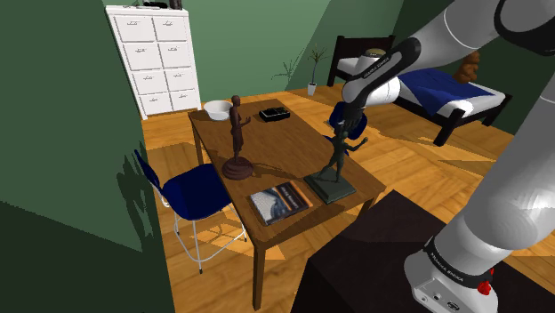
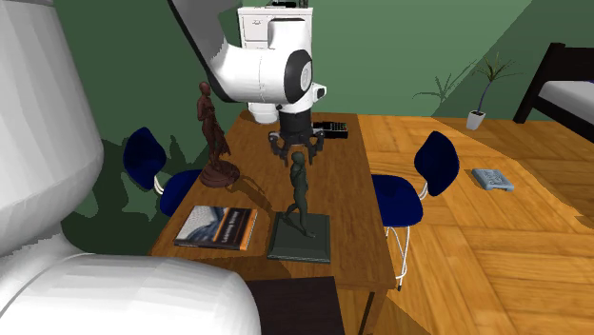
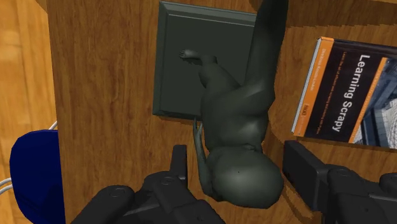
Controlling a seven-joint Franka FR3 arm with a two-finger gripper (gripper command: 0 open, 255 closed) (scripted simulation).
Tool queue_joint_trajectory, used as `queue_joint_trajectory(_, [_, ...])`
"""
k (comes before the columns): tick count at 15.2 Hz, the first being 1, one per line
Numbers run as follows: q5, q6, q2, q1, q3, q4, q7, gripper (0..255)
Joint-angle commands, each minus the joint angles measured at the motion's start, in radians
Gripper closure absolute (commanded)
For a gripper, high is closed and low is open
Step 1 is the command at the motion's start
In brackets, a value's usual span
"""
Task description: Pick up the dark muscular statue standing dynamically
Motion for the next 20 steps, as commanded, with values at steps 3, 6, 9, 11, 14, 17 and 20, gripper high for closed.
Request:
queue_joint_trajectory(3, [0.001, 0.002, 0.002, 0.0, 0.0, 0.0, -0.001, 255])
queue_joint_trajectory(6, [0.001, 0.002, 0.001, 0.0, 0.0, -0.001, 0.0, 255])
queue_joint_trajectory(9, [0.001, 0.004, 0.003, 0.0, 0.0, -0.001, 0.0, 255])
queue_joint_trajectory(11, [-0.007, -0.022, -0.019, 0.002, -0.002, 0.004, 0.005, 255])
queue_joint_trajectory(14, [-0.018, -0.062, -0.049, 0.003, -0.004, 0.014, 0.011, 255])
queue_joint_trajectory(17, [-0.027, -0.101, -0.079, 0.005, -0.005, 0.025, 0.017, 255])
queue_joint_trajectory(20, [-0.035, -0.142, -0.106, 0.006, -0.005, 0.039, 0.021, 255])
